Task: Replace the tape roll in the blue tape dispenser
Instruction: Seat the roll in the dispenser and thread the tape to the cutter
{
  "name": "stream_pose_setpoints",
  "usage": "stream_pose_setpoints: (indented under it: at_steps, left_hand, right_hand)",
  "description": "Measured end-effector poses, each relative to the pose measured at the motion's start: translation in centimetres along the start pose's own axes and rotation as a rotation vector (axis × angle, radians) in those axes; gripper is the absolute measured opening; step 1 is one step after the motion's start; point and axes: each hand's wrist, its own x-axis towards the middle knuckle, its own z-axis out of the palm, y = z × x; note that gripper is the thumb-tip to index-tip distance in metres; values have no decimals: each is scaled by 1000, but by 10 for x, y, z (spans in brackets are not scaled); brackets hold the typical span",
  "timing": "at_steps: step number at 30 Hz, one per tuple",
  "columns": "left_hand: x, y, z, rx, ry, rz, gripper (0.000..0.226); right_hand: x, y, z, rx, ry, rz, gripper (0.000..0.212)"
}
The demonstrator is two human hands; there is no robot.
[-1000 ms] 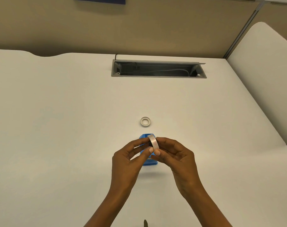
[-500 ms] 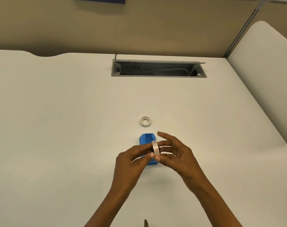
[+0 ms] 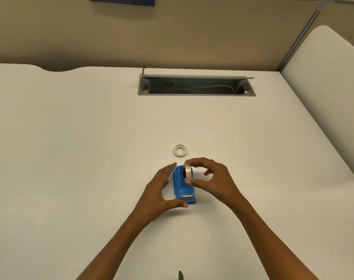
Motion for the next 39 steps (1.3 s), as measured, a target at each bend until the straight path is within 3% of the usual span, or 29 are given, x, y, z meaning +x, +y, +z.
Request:
stream_pose_setpoints:
  at_steps: [4,22,32,39]
  left_hand:
    - [5,-12,7,86,-10,26,98]
    - [1,-11,16,44,85,24,87]
    - [5,-7,11,48,63,12,91]
    - [15,6,8,50,154,59,65]
  right_hand:
    - [5,6,5,-26,-14,-7,46]
    - [16,14,9,85,-9,18,46]
    - [15,16,12,114,46,27,23]
    - [16,15,15,134,96,11,12]
